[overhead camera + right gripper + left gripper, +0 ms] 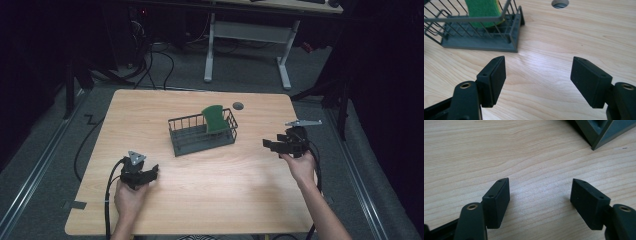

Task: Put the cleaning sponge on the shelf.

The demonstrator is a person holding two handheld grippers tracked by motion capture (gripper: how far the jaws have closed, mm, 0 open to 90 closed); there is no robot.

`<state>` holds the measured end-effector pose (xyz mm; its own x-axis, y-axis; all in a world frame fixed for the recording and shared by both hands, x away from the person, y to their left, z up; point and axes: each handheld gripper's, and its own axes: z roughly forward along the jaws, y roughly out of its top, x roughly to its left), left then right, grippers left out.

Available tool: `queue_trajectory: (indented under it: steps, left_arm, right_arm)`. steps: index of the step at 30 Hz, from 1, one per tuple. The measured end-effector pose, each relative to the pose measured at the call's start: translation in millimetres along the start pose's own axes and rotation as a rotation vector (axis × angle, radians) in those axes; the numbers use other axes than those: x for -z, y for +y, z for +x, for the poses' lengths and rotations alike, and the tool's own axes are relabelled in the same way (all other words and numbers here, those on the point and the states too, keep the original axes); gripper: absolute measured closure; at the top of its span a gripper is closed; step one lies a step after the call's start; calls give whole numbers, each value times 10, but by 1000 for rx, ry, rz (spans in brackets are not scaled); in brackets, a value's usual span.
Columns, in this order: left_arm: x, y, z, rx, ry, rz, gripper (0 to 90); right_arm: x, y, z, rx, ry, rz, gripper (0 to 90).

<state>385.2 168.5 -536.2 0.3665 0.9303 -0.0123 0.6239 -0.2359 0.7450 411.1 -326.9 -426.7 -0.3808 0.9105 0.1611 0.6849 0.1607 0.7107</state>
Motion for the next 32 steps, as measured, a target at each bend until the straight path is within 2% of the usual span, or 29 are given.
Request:
queue_trajectory:
  steps: [6,11,13,14,15,21,22,23,28,32]
  left_arm:
    - [0,0,0,0,0,0,324]
    - [0,0,-1,0,1,0,324]
    - [0,0,-1,0,1,0,324]
    - [0,0,-1,-1,1,0,324]
    - [0,0,-1,-1,1,0,324]
    - [0,0,-2,0,2,0,324]
    - [0,0,-2,0,2,0,324]
    - [0,0,-2,0,2,0,324]
    - [2,-1,-3,1,2,1,324]
    - [2,-1,-2,1,1,1,324]
  right_arm:
    - [-11,-190,-36,3,-15,1,305]
    - [-124,-501,-71,32,-71,15,314]
    - [-159,-561,-77,31,-75,26,313]
    - [-228,-681,-105,23,-81,33,311]
    - [-228,-681,-105,23,-81,33,311]
    - [-375,-987,-150,26,-151,32,308]
    - [-375,-987,-150,26,-151,32,308]
    - [-382,-1053,-117,62,-188,-2,307]
    - [-368,-1087,-85,44,-214,-11,302]
    - [-366,-1088,-78,43,-218,-11,303]
